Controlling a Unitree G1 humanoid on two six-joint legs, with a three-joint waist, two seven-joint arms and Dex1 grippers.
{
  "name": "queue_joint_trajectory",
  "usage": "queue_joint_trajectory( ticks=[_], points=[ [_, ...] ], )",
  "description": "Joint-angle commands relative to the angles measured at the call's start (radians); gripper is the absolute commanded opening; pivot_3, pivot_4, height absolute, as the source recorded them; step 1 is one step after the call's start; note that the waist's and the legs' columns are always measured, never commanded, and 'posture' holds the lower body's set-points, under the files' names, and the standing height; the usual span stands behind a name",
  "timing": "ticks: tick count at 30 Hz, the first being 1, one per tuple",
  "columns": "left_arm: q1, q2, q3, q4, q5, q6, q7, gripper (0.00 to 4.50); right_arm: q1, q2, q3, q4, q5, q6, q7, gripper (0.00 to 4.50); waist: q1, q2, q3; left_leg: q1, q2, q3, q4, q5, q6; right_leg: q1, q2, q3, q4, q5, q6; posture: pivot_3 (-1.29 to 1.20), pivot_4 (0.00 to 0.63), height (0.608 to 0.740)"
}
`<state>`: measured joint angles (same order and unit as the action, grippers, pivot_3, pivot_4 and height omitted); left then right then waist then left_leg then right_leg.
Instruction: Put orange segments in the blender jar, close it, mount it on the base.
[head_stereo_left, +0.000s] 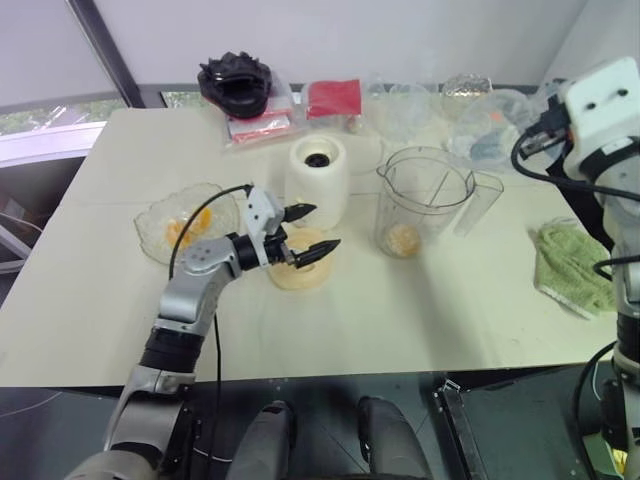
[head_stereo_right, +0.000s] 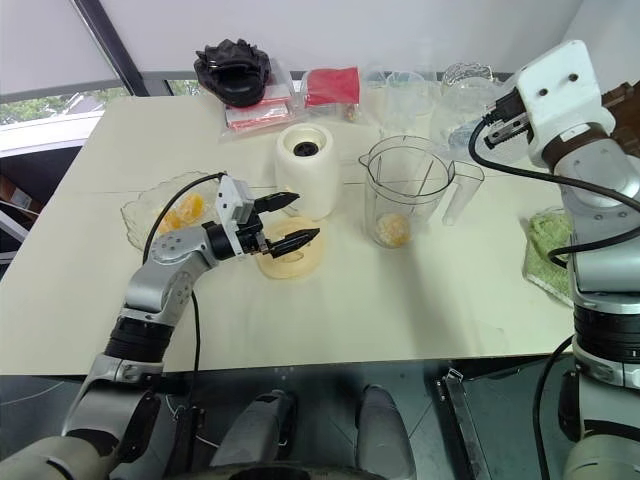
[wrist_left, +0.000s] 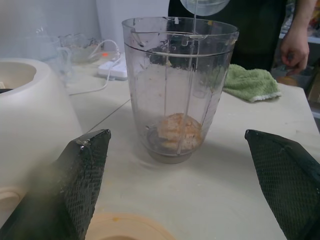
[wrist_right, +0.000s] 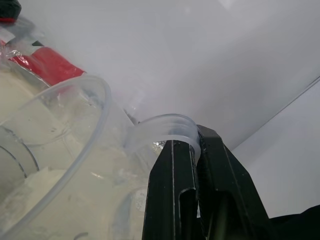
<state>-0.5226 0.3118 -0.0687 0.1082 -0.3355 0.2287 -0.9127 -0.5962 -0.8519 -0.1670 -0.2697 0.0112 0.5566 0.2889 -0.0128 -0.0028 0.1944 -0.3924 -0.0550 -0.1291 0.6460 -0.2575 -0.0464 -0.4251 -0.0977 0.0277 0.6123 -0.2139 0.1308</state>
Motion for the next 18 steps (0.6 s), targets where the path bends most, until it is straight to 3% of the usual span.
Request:
queue_joint_trajectory(
  ticks=[1, 9, 18],
  points=[
    [-0.001, 0.006, -0.007, -0.042, 0.002, -0.016, -0.001, 4.50, -0.005, -0.008, -0.027, -0.026, -0.027, -0.037, 0.003, 0.05, 0.000, 0.000, 0.000, 0.000, 0.000, 0.000, 0.000, 0.000, 0.000, 0.000, 0.000, 0.000, 0.000, 0.000, 0.000, 0.00, 0.150, 0.740],
    [-0.009, 0.008, -0.006, -0.031, 0.005, -0.020, -0.001, 4.50, -0.022, 0.072, -0.096, -0.033, 0.012, 0.042, -0.029, 0.05, 0.000, 0.000, 0.000, 0.000, 0.000, 0.000, 0.000, 0.000, 0.000, 0.000, 0.000, 0.000, 0.000, 0.000, 0.000, 0.00, 0.150, 0.740],
    [-0.016, 0.013, -0.013, -0.025, 0.005, -0.017, -0.007, 4.50, -0.109, 0.253, -0.308, -0.081, 0.151, 0.295, -0.149, 0.05, 0.000, 0.000, 0.000, 0.000, 0.000, 0.000, 0.000, 0.000, 0.000, 0.000, 0.000, 0.000, 0.001, 0.000, 0.000, 0.00, 0.150, 0.740]
  ],
)
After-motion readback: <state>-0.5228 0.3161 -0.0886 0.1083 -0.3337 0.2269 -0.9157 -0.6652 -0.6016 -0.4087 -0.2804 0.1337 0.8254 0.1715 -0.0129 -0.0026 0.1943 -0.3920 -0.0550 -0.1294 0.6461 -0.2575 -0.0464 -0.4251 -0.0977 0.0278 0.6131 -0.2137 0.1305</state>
